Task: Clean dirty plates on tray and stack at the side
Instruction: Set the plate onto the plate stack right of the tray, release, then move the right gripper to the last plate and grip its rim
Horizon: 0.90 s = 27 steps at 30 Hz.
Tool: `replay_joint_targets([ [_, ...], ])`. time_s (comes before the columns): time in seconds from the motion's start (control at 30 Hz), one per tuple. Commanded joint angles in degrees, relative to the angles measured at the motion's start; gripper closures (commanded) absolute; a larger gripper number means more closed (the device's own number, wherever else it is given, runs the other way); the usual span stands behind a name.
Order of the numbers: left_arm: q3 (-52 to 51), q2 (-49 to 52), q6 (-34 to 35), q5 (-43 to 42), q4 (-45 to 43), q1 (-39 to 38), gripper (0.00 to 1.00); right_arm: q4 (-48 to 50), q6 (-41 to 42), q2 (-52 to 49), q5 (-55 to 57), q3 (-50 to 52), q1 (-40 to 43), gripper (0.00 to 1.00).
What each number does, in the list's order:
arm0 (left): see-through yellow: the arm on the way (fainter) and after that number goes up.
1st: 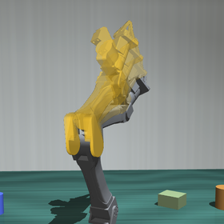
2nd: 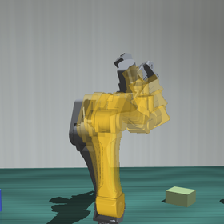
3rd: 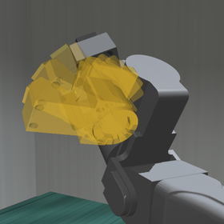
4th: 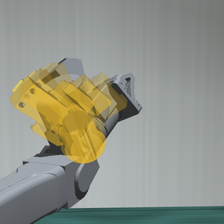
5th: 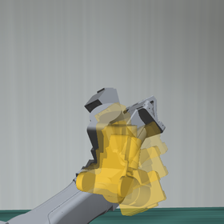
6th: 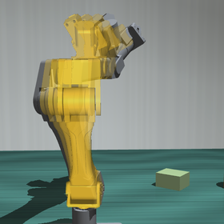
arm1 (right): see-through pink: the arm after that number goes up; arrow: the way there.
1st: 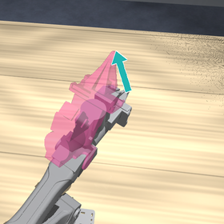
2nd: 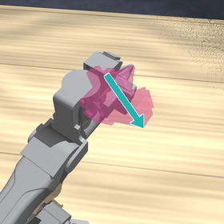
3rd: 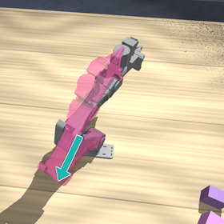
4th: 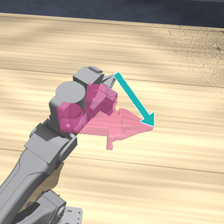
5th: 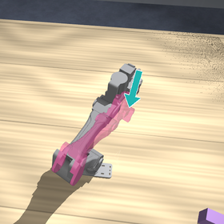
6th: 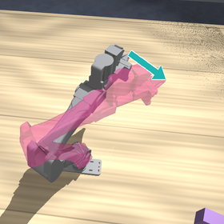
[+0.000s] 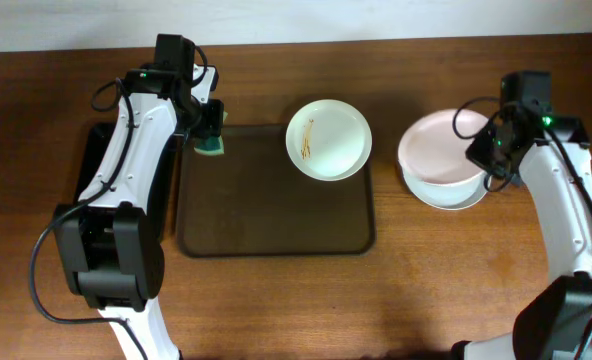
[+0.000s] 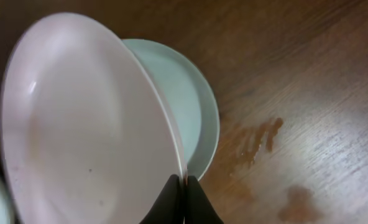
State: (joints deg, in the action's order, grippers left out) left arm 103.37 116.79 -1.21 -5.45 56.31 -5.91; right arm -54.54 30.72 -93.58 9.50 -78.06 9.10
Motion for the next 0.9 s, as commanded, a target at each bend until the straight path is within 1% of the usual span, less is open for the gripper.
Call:
replay_joint_targets([
  [0.0, -0.3, 0.3, 0.6, 0.3, 0.0, 0.1, 0.99, 4.9, -0.4, -0.8, -0.5, 5.2, 2.1, 0.96],
  [0.07, -0.3, 0.3, 0.6, 0.3, 0.0, 0.1, 0.99, 9.8, -0.3, -2.0, -0.5, 8.3, 2.2, 0.95],
  [0.1, -0.3, 0.3, 0.6, 0.3, 0.0, 0.1, 0.99, 11.2, -0.3, -3.0, -0.5, 8.8, 2.2, 0.76],
  [0.13, -0.3, 0.3, 0.6, 0.3, 0.0, 0.1, 0.99, 12.4, -0.3, -4.2, -1.7, 8.8, 2.2, 0.28],
  [0.23, -0.3, 0.3, 0.6, 0.3, 0.0, 0.1, 0.99, 14.3, -0.6, -4.5, -8.8, 8.5, 2.2, 0.14],
  [0.27, -0.3, 0.3, 0.6, 0.3, 0.0, 0.1, 0.99, 14.3, -2.2, -4.5, -12.5, 7.8, 2.1, 0.12],
  [0.3, -0.3, 0.3, 0.6, 0.3, 0.0, 0.1, 0.99, 14.2, -4.1, -4.5, -15.8, 6.7, 1.7, 0.12],
  [0.37, -0.3, 0.3, 0.6, 0.3, 0.0, 0.1, 0.99, 13.5, -4.4, -4.4, -18.7, 3.9, -0.8, 0.13],
  [0.43, -0.3, 0.3, 0.6, 0.3, 0.0, 0.1, 0.99, 13.7, -3.7, -4.4, -19.2, 1.2, -5.8, 0.21],
  [0.47, -0.3, 0.3, 0.6, 0.3, 0.0, 0.1, 0.99, 15.1, -0.5, -4.4, -19.2, 0.8, -9.1, 0.24],
  [0.5, -0.3, 0.3, 0.6, 0.3, 0.0, 0.1, 0.99, 16.1, 3.3, -4.5, -19.1, 0.9, -11.6, 0.32],
  [0.53, -0.3, 0.3, 0.6, 0.3, 0.0, 0.1, 0.99, 17.0, 6.7, -5.1, -17.8, 0.9, -14.0, 0.39],
  [0.57, -0.3, 0.3, 0.6, 0.3, 0.0, 0.1, 0.99, 17.9, 10.3, -6.7, -14.6, 0.9, -17.6, 0.44],
  [0.6, -0.3, 0.3, 0.6, 0.3, 0.1, 0.1, 0.99, 18.1, 11.9, -8.2, -13.1, 0.9, -19.5, 0.48],
  [0.67, -0.3, 0.3, 0.6, 0.3, 0.3, 0.1, 0.99, 18.5, 13.6, -11.5, -12.9, 0.9, -22.2, 0.53],
  [0.73, -0.3, 0.3, 0.6, 0.3, 0.3, 0.1, 0.99, 19.5, 14.9, -14.7, -12.9, 0.9, -24.2, 0.55],
  [0.77, -0.3, 0.3, 0.6, 0.3, 0.3, 0.1, 0.99, 19.8, 15.3, -16.5, -12.9, 0.9, -25.3, 0.6],
  [0.8, -0.3, 0.3, 0.6, 0.3, 0.3, 0.1, 0.99, 19.6, 16.6, -17.9, -12.9, 0.9, -25.8, 0.62],
  [0.83, -0.3, 0.3, 0.6, 0.3, 0.4, 0.1, 0.99, 19.7, 16.8, -19.3, -12.9, 0.9, -26.2, 0.66],
  [0.87, -0.3, 0.3, 0.6, 0.3, 0.4, 0.1, 0.99, 19.6, 16.8, -20.0, -12.9, 0.9, -26.4, 0.67],
])
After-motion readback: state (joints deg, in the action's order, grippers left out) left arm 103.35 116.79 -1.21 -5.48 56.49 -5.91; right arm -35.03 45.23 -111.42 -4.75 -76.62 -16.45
